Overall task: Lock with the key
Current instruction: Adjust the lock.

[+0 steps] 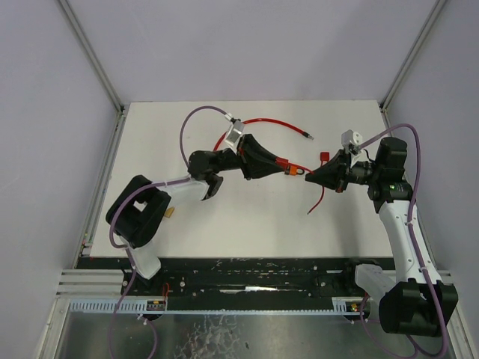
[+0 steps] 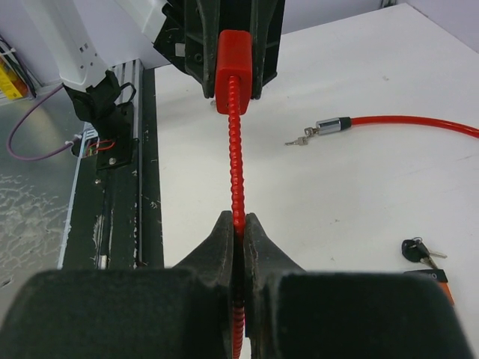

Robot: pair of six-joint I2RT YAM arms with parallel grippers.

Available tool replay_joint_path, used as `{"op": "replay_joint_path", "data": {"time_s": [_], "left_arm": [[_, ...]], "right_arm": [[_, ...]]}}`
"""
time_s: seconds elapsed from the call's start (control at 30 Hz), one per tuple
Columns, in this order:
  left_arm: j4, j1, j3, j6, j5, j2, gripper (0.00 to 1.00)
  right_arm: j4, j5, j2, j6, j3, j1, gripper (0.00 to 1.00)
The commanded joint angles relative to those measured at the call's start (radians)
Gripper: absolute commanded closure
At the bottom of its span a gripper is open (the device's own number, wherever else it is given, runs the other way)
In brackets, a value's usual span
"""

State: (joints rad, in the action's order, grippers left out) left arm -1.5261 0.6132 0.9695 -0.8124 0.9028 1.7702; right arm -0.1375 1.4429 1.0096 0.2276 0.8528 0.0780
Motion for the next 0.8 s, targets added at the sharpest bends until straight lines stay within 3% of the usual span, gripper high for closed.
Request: {"op": "replay_joint_path", "data": {"time_s": [0.0, 0.17, 0.3, 0.47, 0.57, 0.63, 0.77], "left_arm": [[-0.069, 0.000, 0.028, -0.013, 0.009, 0.009, 0.99], [0.106, -0.014, 0.061, 0.015, -0.008, 0.006, 0.99], [0.480, -0.023, 0.150, 0.114, -0.043, 0.004, 1.00], [0.924, -0.023, 0.300, 0.326, 0.058, 0.021, 1.00], [1.269, -0.018, 0.394, 0.586, 0.129, 0.012, 1.00], [1.372, -0.004, 0.394, 0.732, 0.113, -0.014, 1.00], [1.350, 0.029, 0.334, 0.852, 0.122, -0.068, 1.00]], "right_arm": [[-0.021, -0.045, -0.012, 0.051, 0.012, 0.005, 1.00], [-0.243, -0.237, -0.027, 0.278, 0.091, 0.004, 0.51], [-0.333, -0.382, -0.065, 0.430, 0.135, 0.005, 0.31], [-0.308, -0.408, -0.106, 0.505, 0.105, 0.004, 0.21], [-0.379, -0.353, -0.079, 0.537, 0.146, 0.005, 0.20], [-0.412, -0.302, -0.055, 0.541, 0.158, 0.005, 0.21], [-0.407, -0.254, -0.009, 0.521, 0.131, -0.011, 0.24]]}}
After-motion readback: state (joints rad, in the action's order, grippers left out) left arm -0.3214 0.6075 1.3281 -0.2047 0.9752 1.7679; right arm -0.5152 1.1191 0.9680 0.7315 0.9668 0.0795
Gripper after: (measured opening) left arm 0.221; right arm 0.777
